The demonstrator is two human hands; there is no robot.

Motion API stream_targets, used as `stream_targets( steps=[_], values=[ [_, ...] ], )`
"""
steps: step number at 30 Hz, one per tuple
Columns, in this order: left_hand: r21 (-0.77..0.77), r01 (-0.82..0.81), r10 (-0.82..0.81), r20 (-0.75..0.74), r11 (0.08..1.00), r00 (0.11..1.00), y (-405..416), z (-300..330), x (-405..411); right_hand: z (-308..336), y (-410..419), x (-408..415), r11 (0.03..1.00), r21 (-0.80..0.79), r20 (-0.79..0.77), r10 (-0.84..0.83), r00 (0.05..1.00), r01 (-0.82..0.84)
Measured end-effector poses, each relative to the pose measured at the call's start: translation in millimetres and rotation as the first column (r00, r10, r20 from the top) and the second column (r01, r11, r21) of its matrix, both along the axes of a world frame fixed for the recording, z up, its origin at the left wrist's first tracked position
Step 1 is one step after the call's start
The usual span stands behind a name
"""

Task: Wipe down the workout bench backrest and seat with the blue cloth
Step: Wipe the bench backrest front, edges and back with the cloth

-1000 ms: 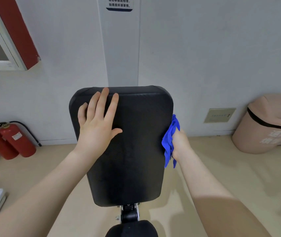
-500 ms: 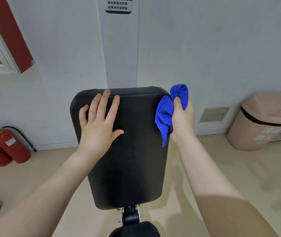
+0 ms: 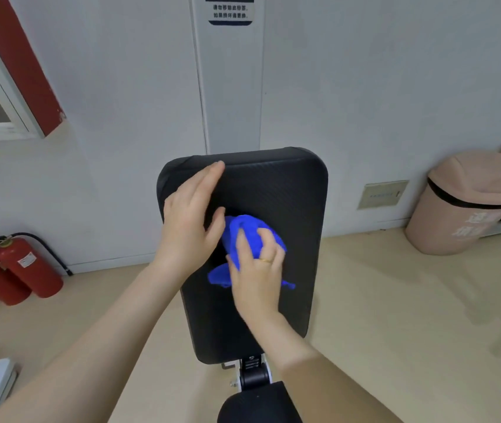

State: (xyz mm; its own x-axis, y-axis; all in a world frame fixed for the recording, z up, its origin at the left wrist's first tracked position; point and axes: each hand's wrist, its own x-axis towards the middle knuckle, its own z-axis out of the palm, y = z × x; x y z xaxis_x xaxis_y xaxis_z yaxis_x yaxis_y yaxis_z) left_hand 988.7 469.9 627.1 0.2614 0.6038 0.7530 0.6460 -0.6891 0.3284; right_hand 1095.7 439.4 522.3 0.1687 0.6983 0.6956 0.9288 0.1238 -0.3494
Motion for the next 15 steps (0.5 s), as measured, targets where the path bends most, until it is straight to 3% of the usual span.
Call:
stream_targets(
  steps=[2, 4, 7, 8, 10, 12, 15],
  values=[
    [0.028, 0.007, -0.008, 0.019, 1.000, 1.000, -3.4, -5.6, -13.8, -3.8, -2.4, -12.5, 0.992, -0.006, 0.155, 0.127, 0.980, -0.127],
    [0.067, -0.098, 0.100, -0.030, 0.993, 0.995, -3.4, -16.5, -30.8, -1.1, 1.3, -6.3, 0.973, 0.011, 0.312, 0.215, 0.925, -0.229],
    [0.074, -0.184, 0.194, -0.154, 0.980, 0.969, -4.1, -31.9, -52.8, 9.1, 13.7, 29.0, 0.957, 0.098, 0.443, 0.203, 0.873, -0.273],
    [0.022, -0.209, 0.210, -0.164, 0.978, 0.964, -4.7, -34.1, -58.8, 14.8, 18.0, 42.9, 0.958, 0.142, 0.424, 0.169, 0.890, -0.249],
    [-0.220, -0.248, 0.235, -0.085, 0.943, 0.968, -5.8, -36.4, -65.9, 25.2, 23.7, 68.5, 0.966, 0.206, 0.356, 0.075, 0.931, -0.156],
    [-0.479, -0.122, 0.174, 0.064, 0.869, 0.983, -5.7, -39.4, -71.2, 31.2, 26.3, 81.2, 0.972, 0.224, 0.294, 0.005, 0.956, -0.075],
    [-0.588, 0.072, 0.009, 0.134, 0.806, 0.991, -6.4, -43.6, -77.7, 27.4, 24.5, 65.3, 0.974, 0.227, 0.157, -0.033, 0.987, -0.003]
  ],
)
